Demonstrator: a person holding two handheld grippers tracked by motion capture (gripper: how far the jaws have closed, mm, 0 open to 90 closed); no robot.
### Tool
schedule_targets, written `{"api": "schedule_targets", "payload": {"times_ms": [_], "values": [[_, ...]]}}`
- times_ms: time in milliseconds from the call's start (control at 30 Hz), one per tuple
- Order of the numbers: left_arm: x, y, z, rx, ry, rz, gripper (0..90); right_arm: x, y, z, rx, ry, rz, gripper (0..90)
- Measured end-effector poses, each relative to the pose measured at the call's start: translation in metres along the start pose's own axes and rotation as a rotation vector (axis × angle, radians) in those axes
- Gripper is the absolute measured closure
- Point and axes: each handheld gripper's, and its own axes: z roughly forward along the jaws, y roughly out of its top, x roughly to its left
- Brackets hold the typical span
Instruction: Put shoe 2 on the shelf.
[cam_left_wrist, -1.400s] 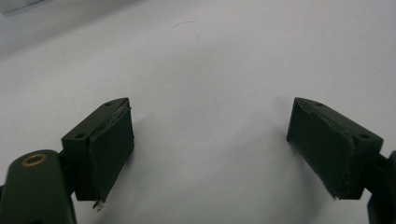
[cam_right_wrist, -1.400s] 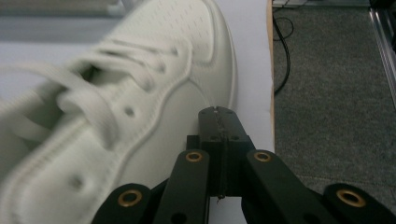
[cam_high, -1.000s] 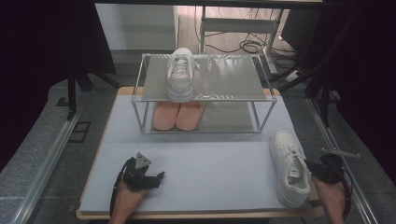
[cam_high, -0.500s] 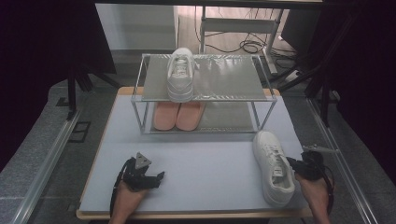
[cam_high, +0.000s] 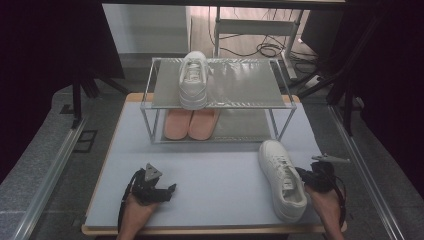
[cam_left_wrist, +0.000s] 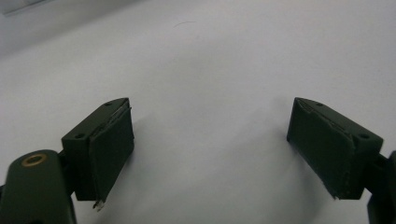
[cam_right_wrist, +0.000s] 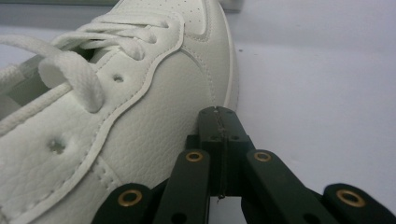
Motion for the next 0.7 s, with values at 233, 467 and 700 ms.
{"api": "schedule_targets", "payload": {"times_ms": [233,467,700], "values": [[0.000,0.000,0.000,0.000,0.000,0.000,14.8,0.001,-0.003,-0.001,0.021,0.025,-0.016,90.0],[0.000,0.000,0.000,0.000,0.000,0.000,14.7,0.004,-0.011,-0.004,0.030,0.033,-0.008,90.0],[0.000,0.000,0.000,0.000,0.000,-0.001,14.7,0.023,-0.004,0.007,0.037,0.073,-0.037,90.0]]}}
